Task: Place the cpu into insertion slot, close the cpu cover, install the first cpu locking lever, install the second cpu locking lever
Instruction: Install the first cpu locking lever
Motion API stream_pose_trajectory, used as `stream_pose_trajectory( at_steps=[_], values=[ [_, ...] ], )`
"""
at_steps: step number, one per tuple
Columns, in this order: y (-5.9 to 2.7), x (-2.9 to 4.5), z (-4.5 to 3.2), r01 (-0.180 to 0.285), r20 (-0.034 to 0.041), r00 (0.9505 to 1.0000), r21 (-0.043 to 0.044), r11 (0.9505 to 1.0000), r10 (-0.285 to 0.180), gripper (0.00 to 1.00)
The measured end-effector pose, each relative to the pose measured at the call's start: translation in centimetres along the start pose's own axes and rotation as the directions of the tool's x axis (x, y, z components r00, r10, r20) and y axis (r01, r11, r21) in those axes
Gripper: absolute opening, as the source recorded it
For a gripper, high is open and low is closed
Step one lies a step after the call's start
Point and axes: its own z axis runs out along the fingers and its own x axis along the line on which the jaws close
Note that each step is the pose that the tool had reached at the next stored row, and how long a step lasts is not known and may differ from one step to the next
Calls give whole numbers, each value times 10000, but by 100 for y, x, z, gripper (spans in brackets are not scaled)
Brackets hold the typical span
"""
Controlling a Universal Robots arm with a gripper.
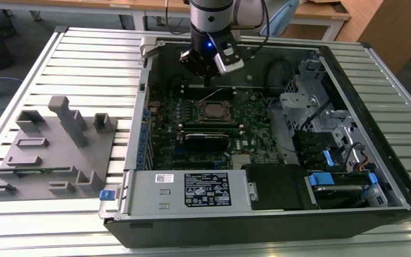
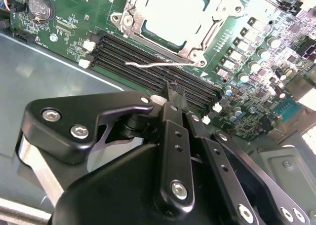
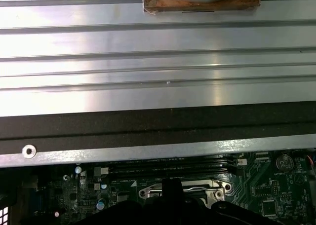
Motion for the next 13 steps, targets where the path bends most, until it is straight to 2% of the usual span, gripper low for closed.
stream_pose_trajectory(
  at_steps=[13],
  values=[
    [-7,0,44,0,-2,10000,3,10000,0,11]
  ],
)
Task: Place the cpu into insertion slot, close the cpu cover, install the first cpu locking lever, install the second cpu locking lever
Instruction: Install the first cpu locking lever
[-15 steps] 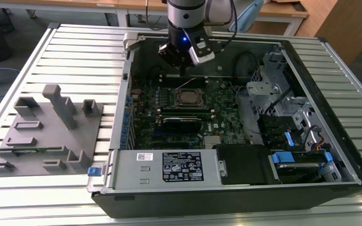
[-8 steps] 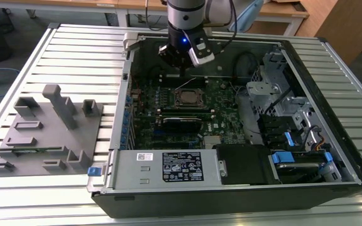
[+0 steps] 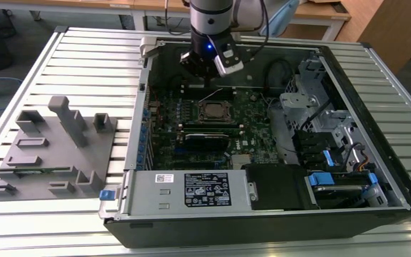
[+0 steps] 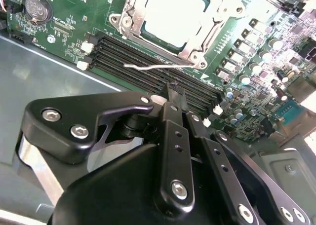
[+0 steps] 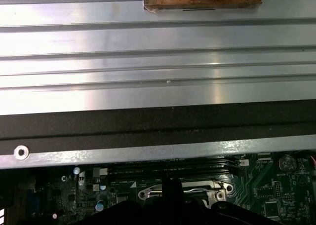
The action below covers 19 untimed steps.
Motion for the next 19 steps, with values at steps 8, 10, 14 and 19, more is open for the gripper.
stream_pose_trajectory(
  at_steps=[8,10,14,19],
  values=[
    [-5,-21,44,-1,1,10000,0,10000,1,11],
    [-7,-21,64,0,1,10000,-1,10000,0,11],
    [-13,-20,103,0,1,10000,-1,10000,0,11],
    [-15,-19,113,0,-1,10000,2,10000,0,11]
  ],
)
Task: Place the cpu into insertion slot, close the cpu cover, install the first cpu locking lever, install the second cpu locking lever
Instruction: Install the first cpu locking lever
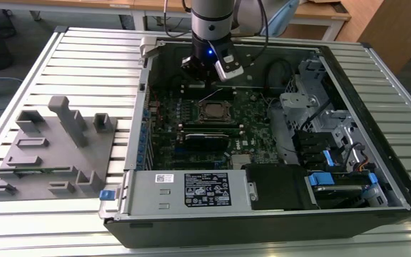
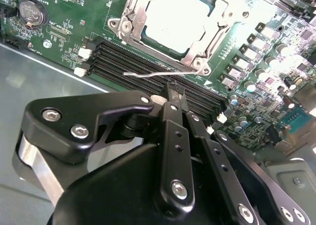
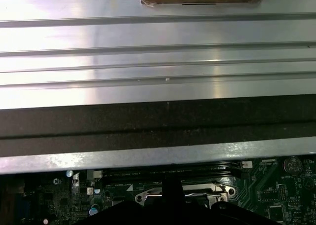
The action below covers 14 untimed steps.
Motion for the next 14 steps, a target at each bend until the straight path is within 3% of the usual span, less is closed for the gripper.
stream_pose_trajectory(
  at_steps=[14],
  values=[
    [-5,2,48,6,46,10000,-7,10000,-6,11]
  ],
)
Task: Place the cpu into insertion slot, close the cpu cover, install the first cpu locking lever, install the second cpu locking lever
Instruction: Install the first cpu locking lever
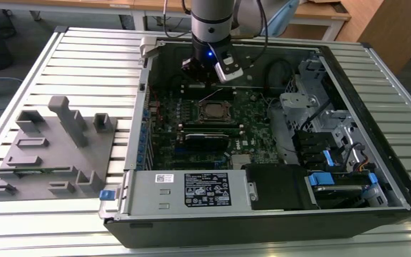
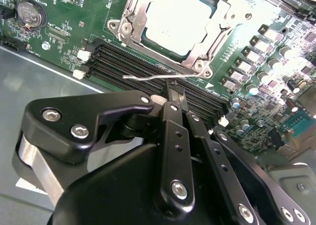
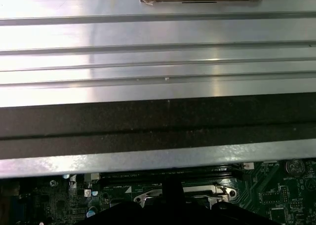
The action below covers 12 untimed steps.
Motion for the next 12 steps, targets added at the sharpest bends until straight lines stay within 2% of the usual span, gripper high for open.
stream_pose_trajectory(
  at_steps=[12],
  values=[
    [12,-38,6,1,-1,10000,2,10000,-1,11]
  ],
)
